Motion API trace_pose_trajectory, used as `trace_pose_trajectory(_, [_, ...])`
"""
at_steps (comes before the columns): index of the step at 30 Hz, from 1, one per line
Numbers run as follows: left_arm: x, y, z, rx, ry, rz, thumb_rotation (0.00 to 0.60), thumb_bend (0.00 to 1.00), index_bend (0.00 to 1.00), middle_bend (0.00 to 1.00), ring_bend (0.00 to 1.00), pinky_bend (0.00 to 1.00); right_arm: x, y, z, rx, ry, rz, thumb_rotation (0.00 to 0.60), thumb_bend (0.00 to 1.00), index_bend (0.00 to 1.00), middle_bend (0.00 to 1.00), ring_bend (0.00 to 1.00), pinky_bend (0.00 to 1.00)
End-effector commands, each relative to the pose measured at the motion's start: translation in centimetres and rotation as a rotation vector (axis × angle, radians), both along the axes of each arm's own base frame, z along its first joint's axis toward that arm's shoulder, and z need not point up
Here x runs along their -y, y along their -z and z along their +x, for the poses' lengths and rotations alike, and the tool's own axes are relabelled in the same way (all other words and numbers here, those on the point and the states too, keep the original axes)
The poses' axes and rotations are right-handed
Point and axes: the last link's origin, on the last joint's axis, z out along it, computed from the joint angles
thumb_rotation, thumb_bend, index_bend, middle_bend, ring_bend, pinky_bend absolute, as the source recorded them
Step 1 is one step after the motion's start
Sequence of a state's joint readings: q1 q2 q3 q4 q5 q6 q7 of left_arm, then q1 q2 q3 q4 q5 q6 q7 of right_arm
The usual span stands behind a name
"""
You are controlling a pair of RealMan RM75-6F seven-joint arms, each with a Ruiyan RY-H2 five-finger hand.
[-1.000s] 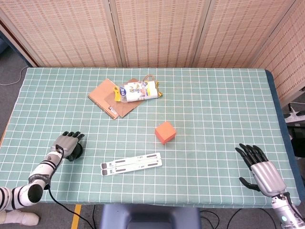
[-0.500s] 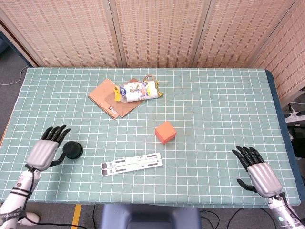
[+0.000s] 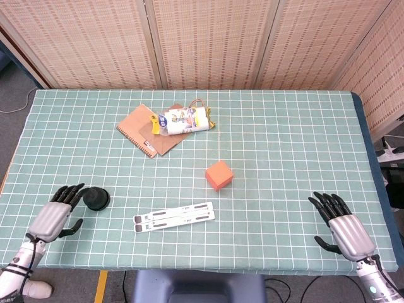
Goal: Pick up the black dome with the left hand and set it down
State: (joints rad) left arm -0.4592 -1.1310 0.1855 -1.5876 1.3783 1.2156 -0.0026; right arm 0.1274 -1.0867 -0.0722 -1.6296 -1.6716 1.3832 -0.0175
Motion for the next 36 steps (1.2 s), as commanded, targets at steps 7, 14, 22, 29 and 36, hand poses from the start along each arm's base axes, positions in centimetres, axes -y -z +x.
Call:
trace_pose_trajectory(7, [-4.2,2.8,1.9,-0.134,-0.004,-0.068,0.600,0.41,0.00,0.00,0.00,0.03,0.0,0.3,0.0,-0.009,0.001,0.006,0.600,0.18,0.00,0.00,0.00,0.00])
trace_pose_trajectory(14, [-5.6,3.7,2.0,-0.192,-0.013,-0.049,0.600,0.40,0.00,0.00,0.00,0.10,-0.1,0.1,0.0,-0.006,0.000,-0.001,0.600,0.18,0.00,0.00,0.00,0.00])
trace_pose_trajectory(22, [-6.3,4.2,1.6,-0.219,-0.042,-0.038,0.600,0.39,0.27,0.18,0.17,0.33,-0.1,0.0,0.0,-0.005,0.001,-0.001,0.600,0.18,0.00,0.00,0.00,0.00])
trace_pose_trajectory(29, [-6.4,4.4,1.5,-0.204,-0.035,-0.019,0.600,0.39,0.40,0.37,0.33,0.46,-0.1,-0.1,0.0,-0.004,0.002,-0.004,0.600,0.18,0.00,0.00,0.00,0.00])
trace_pose_trajectory(36, [-6.1,3.0,2.4,-0.161,-0.007,0.032,0.600,0.40,0.47,0.43,0.36,0.48,-0.1,0.0,0.0,-0.004,0.004,-0.001,0.600,0.18,0.00,0.00,0.00,0.00])
